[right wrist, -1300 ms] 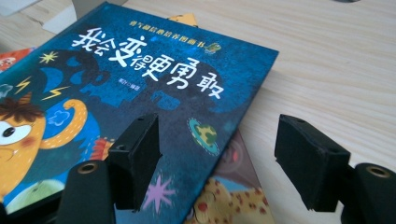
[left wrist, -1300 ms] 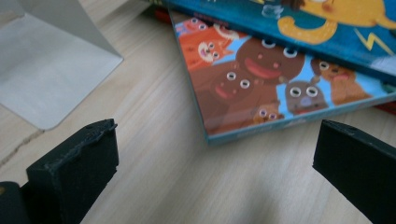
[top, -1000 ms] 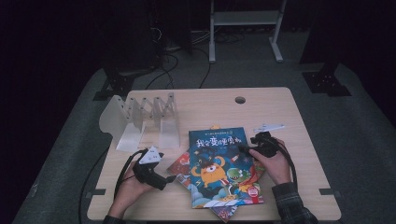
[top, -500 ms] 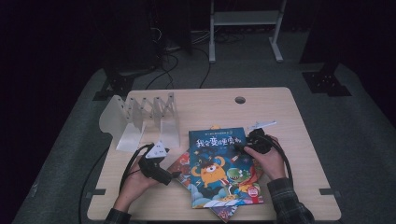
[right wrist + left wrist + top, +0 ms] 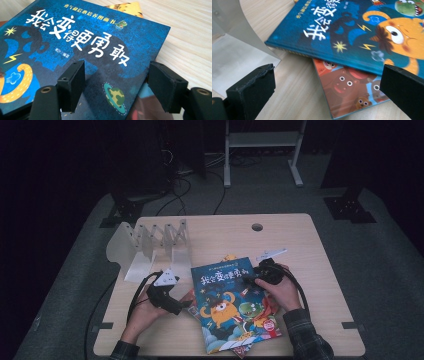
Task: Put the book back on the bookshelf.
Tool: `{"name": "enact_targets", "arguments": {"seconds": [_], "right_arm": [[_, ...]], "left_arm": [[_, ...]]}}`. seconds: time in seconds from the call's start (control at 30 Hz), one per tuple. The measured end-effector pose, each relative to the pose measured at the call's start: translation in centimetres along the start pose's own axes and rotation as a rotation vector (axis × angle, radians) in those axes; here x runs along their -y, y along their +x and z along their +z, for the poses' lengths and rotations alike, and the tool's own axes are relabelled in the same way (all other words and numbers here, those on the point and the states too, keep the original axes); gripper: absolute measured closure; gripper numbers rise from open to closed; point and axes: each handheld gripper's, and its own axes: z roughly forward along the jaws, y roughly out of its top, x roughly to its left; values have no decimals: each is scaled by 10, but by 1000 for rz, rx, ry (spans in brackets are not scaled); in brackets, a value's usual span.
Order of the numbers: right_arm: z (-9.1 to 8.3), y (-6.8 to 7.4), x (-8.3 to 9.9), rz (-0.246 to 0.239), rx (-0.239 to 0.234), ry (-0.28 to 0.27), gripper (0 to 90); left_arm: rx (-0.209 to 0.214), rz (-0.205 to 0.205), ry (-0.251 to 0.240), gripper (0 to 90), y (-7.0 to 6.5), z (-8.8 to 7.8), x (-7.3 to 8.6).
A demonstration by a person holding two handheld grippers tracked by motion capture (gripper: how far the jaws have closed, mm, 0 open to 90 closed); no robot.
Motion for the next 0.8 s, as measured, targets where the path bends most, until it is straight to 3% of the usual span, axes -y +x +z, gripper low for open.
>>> {"name": "enact_targets", "arguments": {"seconds": [0.33,0.57,0.73,0.8], "right_arm": [[14,13,-12,-64,-69,15,302],[22,22,-18,-92,-92,18,303],[27,29,-23,-118,-105,26,304],[28,31,-23,-124,-114,26,306]], "left_arm": [[-7,-17,10,0,13,8,-4],[-14,-14,25,0,19,14,-6],[-2,-31,66,0,23,20,-2],[23,-45,60,0,24,21,0]]}}
